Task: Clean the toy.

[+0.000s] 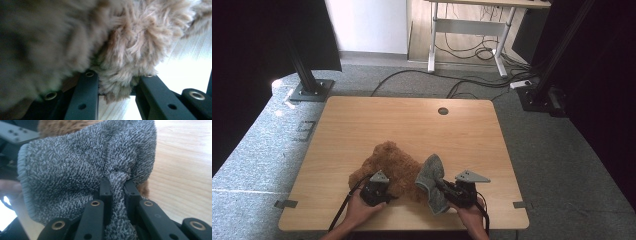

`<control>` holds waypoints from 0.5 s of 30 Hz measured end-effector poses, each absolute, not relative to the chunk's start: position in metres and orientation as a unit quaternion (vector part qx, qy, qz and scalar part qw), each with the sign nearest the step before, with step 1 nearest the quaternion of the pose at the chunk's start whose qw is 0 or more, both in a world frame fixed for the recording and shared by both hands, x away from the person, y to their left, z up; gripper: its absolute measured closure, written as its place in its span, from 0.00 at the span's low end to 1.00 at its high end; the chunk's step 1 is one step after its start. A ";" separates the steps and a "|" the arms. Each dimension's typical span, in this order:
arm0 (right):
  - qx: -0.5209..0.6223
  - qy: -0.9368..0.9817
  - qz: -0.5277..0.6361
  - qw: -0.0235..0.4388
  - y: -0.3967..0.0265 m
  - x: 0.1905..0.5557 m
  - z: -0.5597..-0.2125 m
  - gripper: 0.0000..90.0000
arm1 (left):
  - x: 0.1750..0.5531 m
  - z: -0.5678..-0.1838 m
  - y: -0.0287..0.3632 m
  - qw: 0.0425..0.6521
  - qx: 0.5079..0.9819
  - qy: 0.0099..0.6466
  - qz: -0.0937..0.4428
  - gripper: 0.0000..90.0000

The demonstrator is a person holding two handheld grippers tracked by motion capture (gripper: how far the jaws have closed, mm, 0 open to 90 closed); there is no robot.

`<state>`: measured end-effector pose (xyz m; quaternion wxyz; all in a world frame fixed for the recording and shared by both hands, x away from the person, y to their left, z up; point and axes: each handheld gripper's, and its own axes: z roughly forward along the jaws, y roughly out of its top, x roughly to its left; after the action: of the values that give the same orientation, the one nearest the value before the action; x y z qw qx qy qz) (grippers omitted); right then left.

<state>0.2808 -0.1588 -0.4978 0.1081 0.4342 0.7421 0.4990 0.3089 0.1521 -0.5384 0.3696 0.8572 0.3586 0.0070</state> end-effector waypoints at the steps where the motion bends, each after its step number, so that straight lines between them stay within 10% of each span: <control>1: 0.434 0.741 0.501 0.106 -0.159 0.279 -0.499 0.90 | 0.311 -0.538 0.152 0.369 0.857 0.360 0.008 0.86; 15: 0.455 0.715 0.522 0.096 -0.155 0.307 -0.508 0.90 | 0.336 -0.537 0.144 0.365 0.852 0.375 -0.004 0.85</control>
<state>0.3072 -0.1552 -0.5077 0.0964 0.4551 0.7150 0.5219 0.3357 0.1440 -0.5370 0.3648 0.8523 0.3748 -0.0042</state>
